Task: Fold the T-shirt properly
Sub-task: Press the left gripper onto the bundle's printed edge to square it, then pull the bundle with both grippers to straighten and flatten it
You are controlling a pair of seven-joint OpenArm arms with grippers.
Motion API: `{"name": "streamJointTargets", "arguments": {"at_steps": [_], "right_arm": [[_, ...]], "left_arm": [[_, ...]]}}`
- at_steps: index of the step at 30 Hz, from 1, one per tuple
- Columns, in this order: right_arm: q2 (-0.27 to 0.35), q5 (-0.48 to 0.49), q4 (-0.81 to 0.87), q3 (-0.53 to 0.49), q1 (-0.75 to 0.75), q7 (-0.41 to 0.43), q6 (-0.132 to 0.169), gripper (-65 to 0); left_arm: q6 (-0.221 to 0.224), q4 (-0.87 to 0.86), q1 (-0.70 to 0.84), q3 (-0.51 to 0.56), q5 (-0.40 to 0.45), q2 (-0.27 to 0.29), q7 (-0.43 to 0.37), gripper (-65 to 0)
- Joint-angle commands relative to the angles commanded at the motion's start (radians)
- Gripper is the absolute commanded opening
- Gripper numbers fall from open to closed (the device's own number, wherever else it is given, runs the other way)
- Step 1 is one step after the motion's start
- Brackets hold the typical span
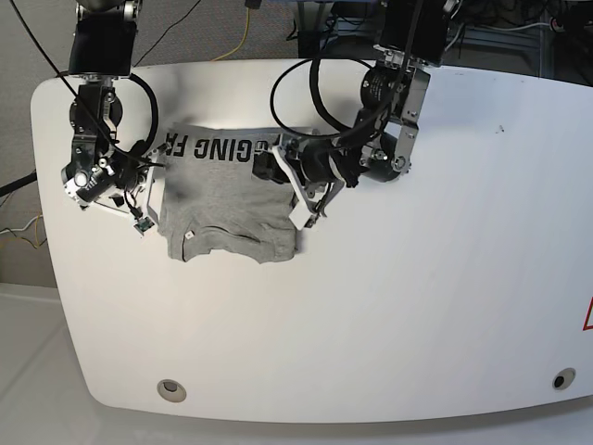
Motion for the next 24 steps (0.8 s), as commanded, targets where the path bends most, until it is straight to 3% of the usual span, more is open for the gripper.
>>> {"name": "streamJointTargets", "arguments": {"at_steps": [11, 16, 24], "right_arm": [[-0.048, 0.000, -0.002, -0.003, 0.000, 0.006, -0.003, -61.2], [-0.072, 0.000, -0.002, -0.005, 0.005, 0.006, -0.049, -61.1], [-0.114, 0.000, -0.009, -0.097, 0.051, 0.008, -0.066, -61.1]], "left_arm": [[-0.002, -0.091, 0.003, 0.032, -0.003, -0.040, -0.095, -49.0], [-0.003, -0.123, 0.003, 0.044, -0.005, -0.064, -0.130, -49.2], [-0.005, -0.120, 0.003, 0.043, -0.006, -0.098, -0.130, -49.2]]}}
